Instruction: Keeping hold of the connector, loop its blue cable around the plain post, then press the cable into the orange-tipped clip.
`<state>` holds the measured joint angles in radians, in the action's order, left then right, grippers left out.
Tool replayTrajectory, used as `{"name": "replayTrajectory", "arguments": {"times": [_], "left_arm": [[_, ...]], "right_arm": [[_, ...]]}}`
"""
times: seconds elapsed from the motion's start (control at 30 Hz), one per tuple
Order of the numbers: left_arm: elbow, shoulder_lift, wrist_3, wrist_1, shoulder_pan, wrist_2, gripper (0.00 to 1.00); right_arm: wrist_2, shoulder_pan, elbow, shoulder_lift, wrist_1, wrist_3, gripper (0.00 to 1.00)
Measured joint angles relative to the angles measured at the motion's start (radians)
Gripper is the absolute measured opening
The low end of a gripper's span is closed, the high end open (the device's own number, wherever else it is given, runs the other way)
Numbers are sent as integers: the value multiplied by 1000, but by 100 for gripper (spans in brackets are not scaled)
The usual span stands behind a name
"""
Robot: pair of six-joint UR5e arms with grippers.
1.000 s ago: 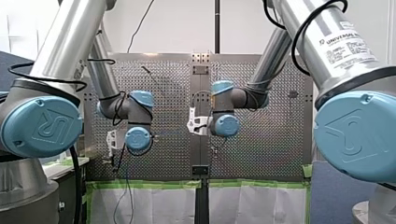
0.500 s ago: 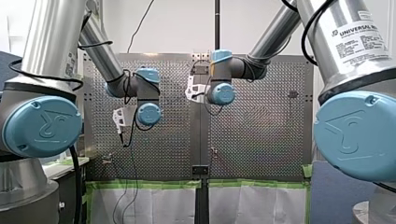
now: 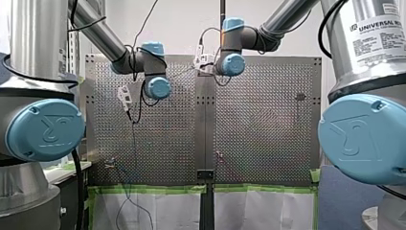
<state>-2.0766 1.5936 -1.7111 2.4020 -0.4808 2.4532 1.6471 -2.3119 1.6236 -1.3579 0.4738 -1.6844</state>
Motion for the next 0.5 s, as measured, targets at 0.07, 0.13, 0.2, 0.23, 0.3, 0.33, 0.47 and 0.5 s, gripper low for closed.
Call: {"name": "replayTrajectory", "arguments": {"times": [0.07,0.13,0.2,0.23,0.3,0.33,0.47,0.5], "left_arm": [[17,-17,3,18,3,1,9],[38,-38,12,38,7,1,9],[58,-58,22,58,11,1,9],[66,-66,25,66,13,0,9],[85,-86,31,86,19,-2,9],[94,-94,33,94,22,-4,9],[131,-131,45,131,36,-13,9],[142,-142,49,142,41,-15,9]], "right_arm": [[-6,7,-15,-13,-6,-9,2],[-13,14,-28,-19,-8,-21,2],[-20,22,-40,-12,-10,-30,2],[-23,24,-45,-7,-11,-32,2],[-27,29,-55,5,-15,-35,2],[-30,30,-61,10,-18,-36,2],[-43,36,-96,46,-29,-37,2],[-46,37,-108,59,-30,-37,2]]}}
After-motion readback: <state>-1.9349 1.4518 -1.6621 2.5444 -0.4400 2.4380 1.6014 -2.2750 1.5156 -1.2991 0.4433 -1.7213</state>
